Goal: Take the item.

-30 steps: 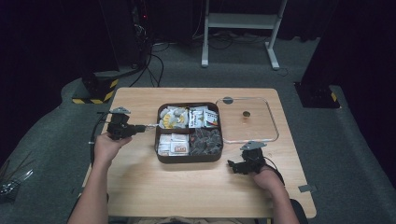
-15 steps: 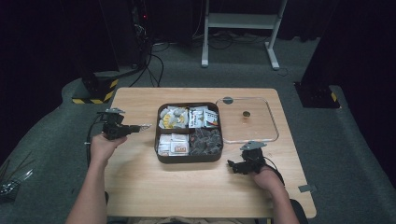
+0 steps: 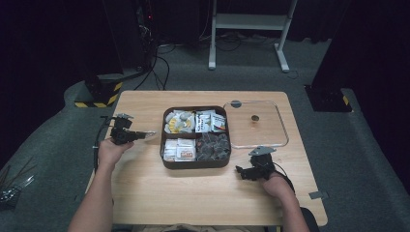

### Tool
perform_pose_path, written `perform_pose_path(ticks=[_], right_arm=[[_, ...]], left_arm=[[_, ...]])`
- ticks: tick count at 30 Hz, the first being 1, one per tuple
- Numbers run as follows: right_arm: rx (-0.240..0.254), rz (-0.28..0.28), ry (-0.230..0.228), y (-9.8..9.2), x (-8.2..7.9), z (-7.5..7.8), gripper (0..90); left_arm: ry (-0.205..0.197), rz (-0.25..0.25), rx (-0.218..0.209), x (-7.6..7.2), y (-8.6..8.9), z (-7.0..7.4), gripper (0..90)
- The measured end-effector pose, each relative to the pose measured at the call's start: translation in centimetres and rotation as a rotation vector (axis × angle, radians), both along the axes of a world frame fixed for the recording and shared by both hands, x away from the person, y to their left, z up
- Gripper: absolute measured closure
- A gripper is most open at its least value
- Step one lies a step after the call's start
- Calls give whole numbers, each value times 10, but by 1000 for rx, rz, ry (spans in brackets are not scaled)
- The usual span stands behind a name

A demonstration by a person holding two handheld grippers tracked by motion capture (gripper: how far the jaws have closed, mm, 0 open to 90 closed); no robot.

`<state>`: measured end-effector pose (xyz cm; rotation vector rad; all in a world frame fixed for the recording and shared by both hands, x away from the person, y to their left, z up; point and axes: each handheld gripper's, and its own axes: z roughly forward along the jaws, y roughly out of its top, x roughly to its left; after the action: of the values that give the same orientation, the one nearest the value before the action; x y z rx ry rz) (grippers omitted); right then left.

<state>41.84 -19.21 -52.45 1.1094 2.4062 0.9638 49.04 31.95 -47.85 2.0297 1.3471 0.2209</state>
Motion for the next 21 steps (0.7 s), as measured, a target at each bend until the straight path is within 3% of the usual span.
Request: perform_pose_path(ticks=[9,16,21], right_arm=[[1,-6,0,0,-1,0,78],[0,-7,0,0,-2,0,78],[-1,-8,0,0,-2,0,78]], left_arm=[[25,-29,47,10,-10,-9,874],[36,-50,59,12,-16,-12,866],[44,-45,45,12,-15,-13,825]])
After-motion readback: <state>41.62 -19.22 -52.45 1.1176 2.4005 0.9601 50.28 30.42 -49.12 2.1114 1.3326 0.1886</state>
